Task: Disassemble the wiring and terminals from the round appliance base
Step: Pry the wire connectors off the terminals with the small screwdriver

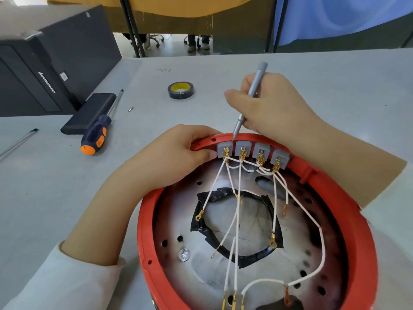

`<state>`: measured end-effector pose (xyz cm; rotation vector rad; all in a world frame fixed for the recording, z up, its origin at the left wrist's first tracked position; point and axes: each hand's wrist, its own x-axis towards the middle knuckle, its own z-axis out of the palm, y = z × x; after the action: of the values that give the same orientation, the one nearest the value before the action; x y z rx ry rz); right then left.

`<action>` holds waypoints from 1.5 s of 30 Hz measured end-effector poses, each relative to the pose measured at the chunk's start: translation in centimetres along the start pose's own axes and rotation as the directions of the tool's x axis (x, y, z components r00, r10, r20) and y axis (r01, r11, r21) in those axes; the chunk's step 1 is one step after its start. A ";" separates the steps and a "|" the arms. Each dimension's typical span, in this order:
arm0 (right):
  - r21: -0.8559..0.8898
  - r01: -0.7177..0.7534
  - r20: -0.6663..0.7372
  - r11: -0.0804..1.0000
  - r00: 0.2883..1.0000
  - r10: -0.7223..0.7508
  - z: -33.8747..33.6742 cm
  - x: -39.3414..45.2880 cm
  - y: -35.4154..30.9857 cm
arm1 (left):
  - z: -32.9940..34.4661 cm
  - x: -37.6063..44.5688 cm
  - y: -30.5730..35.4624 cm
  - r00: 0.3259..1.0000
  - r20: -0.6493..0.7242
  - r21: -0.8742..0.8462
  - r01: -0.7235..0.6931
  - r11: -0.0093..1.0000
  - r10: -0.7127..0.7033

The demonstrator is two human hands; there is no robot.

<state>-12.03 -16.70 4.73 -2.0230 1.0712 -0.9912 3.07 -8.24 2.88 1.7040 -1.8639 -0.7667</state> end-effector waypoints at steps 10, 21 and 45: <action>-0.004 -0.013 -0.083 1.000 0.996 0.013 0.2 -1.2 0.6 | 0.0 0.0 -0.1 1.000 0.000 -0.009 0.006 1.000 -0.006; 0.022 -0.075 -0.023 0.997 0.997 0.076 0.3 -0.9 0.7 | 0.0 0.1 -0.1 1.000 0.002 0.000 -0.002 1.000 0.002; 0.008 -0.193 0.214 0.981 0.959 0.187 1.2 1.5 0.7 | -0.1 0.2 -0.3 1.000 -0.019 0.039 0.001 0.999 0.000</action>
<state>-10.72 -18.10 4.04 -1.9111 1.1044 -0.6716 3.33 -8.43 2.73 1.7301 -1.8775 -0.7161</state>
